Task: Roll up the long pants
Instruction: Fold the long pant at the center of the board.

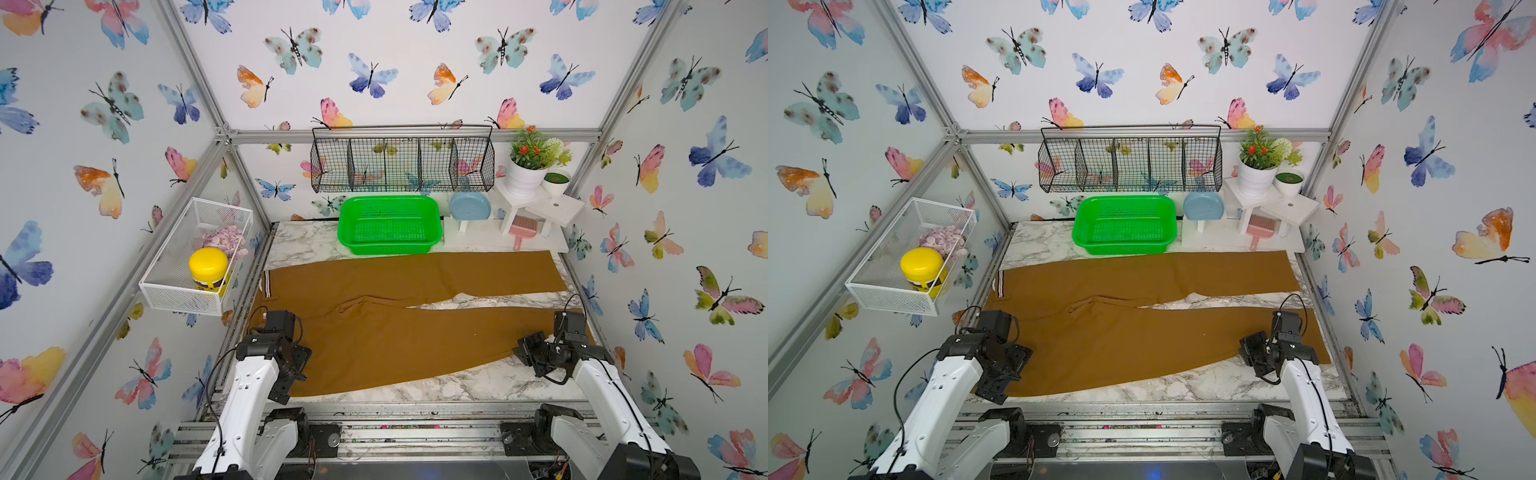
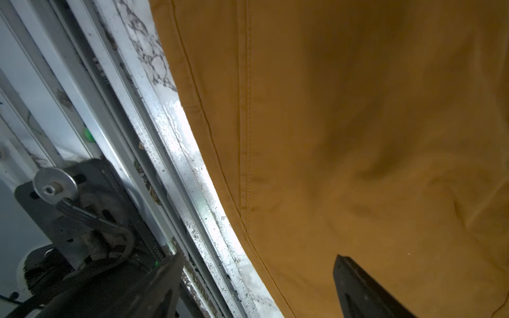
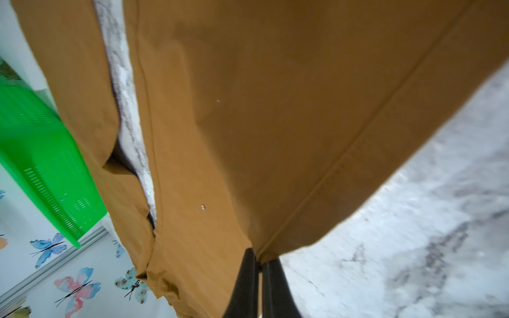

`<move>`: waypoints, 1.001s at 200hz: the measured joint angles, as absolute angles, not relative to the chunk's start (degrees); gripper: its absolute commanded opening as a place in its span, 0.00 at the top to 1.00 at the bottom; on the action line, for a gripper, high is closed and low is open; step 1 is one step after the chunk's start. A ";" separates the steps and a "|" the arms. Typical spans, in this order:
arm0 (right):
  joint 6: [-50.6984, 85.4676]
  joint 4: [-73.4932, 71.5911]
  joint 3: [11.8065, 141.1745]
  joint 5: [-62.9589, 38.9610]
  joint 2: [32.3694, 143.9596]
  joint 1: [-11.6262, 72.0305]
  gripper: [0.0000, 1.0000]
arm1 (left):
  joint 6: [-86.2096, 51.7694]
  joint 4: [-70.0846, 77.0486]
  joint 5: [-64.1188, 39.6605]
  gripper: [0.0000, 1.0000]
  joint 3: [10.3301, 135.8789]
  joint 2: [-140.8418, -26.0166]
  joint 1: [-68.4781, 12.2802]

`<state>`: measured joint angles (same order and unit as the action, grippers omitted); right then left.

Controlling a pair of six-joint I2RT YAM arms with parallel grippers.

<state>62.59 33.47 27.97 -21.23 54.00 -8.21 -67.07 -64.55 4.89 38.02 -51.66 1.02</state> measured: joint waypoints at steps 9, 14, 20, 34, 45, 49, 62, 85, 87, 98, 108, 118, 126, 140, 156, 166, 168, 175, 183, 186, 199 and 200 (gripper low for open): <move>63.22 31.83 28.45 -21.39 54.68 -8.21 0.97 | -67.24 -64.53 4.71 0.09 38.02 -52.42 1.02; 63.46 31.20 28.73 -21.45 55.05 -8.21 0.97 | -67.33 -64.49 4.60 0.09 38.02 -52.84 0.99; 63.77 30.35 29.04 -21.50 55.46 -8.21 0.97 | -67.42 -64.36 4.45 0.09 37.93 -53.52 0.99; 64.38 28.80 29.85 -21.58 56.27 -8.21 0.97 | -67.79 -63.99 3.92 0.10 37.43 -54.08 0.99; 64.90 27.73 30.48 -21.65 56.71 -8.21 0.97 | -68.23 -63.90 3.66 0.10 36.86 -54.06 0.97; 65.01 27.46 30.72 -21.67 56.86 -8.21 0.97 | -68.47 -63.90 3.60 0.10 36.56 -54.02 0.93; 65.56 26.37 31.38 -21.80 57.47 -8.21 0.97 | -69.23 -63.72 3.38 0.10 35.64 -53.84 0.67; 66.57 24.56 32.47 -22.24 58.98 -8.21 0.97 | -70.61 -62.76 3.25 0.10 34.72 -53.52 0.25; 66.67 24.47 32.58 -22.31 59.13 -8.21 0.97 | -70.67 -62.74 3.25 0.10 34.72 -53.52 0.25; 67.07 23.92 33.45 -22.48 60.03 -8.19 0.97 | -71.46 -62.54 3.20 0.10 34.50 -53.28 0.25; 67.11 23.79 34.83 -22.57 61.28 -8.19 0.97 | -72.14 -62.15 3.05 0.10 34.09 -52.99 0.25; 66.87 23.99 37.19 -22.81 63.29 -8.19 0.97 | -72.79 -61.52 2.55 0.10 33.36 -52.69 0.25; 66.39 24.03 39.55 -23.07 65.47 -8.19 0.97 | -73.54 -60.86 1.89 0.11 32.32 -52.36 0.25; 65.93 23.46 43.51 -24.01 69.25 -8.19 0.97 | -74.52 -59.88 0.62 0.11 30.44 -52.01 0.23; 65.71 22.15 45.65 -24.56 71.79 -8.16 0.97 | -75.64 -58.78 -0.51 0.11 28.64 -51.90 0.08; 65.63 21.76 45.98 -24.67 72.38 -8.16 0.97 | -76.09 -58.59 -1.02 0.12 28.36 -51.92 -0.05; 65.58 21.76 46.02 -24.69 72.47 -8.16 0.97 | -76.20 -58.57 -1.04 0.12 28.34 -51.92 -0.10; 65.52 21.74 46.06 -24.71 72.62 -8.16 0.97 | -76.60 -58.52 -1.39 0.12 28.29 -51.92 -0.12; 65.52 21.74 46.06 -24.71 72.69 -8.16 0.97 | -77.08 -58.35 -1.63 0.12 28.12 -51.92 -0.12; 65.52 21.74 46.06 -24.71 72.73 -8.16 0.97 | -77.25 -58.28 -1.74 0.12 27.99 -51.92 -0.12; 65.52 21.58 46.06 -24.77 72.82 -8.16 0.97 | -78.04 -57.60 -2.46 0.13 26.89 -51.90 -0.12; 65.52 21.58 46.06 -24.80 72.82 -8.16 0.97 | -78.04 -57.60 -2.46 0.13 26.89 -51.90 -0.12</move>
<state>65.52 21.58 46.06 -24.80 72.82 -8.16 -78.04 -57.60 -2.46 26.89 -51.90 -0.12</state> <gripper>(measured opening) 0.057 0.878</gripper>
